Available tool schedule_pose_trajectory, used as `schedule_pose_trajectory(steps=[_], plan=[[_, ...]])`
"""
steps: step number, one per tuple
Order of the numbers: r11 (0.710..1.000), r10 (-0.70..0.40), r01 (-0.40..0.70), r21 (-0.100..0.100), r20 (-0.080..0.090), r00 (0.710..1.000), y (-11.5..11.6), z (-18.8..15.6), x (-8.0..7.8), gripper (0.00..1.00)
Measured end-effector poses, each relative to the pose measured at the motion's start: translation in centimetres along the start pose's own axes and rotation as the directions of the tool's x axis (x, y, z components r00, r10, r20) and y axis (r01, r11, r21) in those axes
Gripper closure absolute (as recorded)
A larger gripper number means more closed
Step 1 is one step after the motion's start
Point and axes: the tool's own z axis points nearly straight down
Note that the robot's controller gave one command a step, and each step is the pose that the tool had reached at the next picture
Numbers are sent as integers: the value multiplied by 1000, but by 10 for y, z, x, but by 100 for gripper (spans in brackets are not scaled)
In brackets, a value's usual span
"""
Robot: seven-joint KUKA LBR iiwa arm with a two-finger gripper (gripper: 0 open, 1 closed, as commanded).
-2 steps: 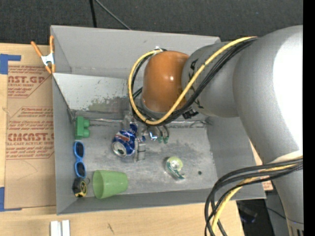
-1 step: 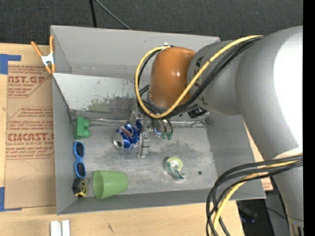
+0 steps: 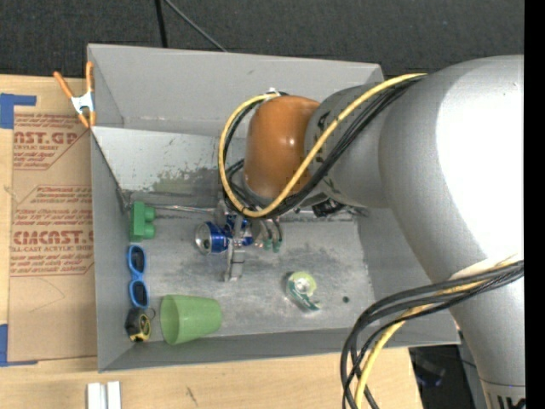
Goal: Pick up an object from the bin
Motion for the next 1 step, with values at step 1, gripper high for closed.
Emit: schedule_pose_trajectory(steps=[1], plan=[[1000,0,0,-1,2,1000,1,0,-1,0]])
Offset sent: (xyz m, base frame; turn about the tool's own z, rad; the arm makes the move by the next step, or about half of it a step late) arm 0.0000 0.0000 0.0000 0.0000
